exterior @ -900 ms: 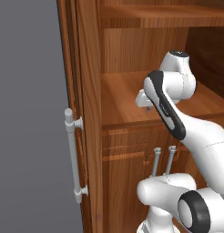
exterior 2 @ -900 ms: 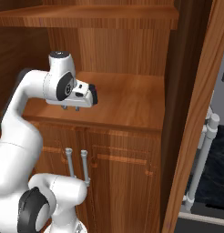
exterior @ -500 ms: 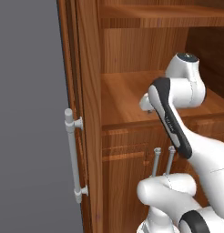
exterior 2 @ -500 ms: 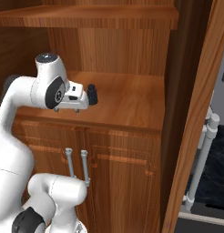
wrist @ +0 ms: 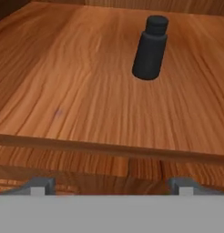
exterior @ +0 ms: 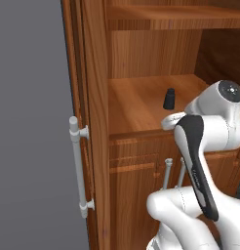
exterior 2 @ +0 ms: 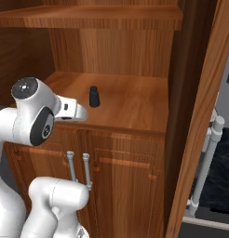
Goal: Retrieve the shaker from the cabinet and place it next the steak on a plate on the dining table.
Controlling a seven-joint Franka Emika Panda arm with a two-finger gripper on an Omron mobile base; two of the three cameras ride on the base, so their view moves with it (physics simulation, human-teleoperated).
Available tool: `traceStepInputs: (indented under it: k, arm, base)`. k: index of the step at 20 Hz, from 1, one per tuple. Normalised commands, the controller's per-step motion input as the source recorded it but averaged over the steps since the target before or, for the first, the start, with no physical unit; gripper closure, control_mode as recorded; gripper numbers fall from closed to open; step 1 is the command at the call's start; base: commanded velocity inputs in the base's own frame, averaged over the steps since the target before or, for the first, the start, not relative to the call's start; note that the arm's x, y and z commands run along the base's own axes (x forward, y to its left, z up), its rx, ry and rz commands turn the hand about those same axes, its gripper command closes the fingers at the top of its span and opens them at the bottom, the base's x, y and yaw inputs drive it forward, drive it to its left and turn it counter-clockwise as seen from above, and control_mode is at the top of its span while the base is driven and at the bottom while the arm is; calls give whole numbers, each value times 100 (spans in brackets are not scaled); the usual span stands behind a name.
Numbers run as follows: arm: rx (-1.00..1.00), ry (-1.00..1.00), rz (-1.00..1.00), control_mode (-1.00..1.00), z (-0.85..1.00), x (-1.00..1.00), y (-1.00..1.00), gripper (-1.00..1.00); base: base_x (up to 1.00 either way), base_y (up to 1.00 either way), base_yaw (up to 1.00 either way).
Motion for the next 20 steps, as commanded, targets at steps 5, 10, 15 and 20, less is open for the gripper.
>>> traceStepInputs:
  k: [5,10,15,20]
  arm:
    - [2,-11,0,-100,46,-7,-33,-100]
    - [0,-6,0,-100,48,0,-21,-100]
    - [0,0,0,-100,30,5,-3,-100]
    - [0,0,0,-100,6,29,0,-100]
  base:
    - [0,0,0]
    - [0,0,0]
    - [0,0,0]
    - [0,0,0]
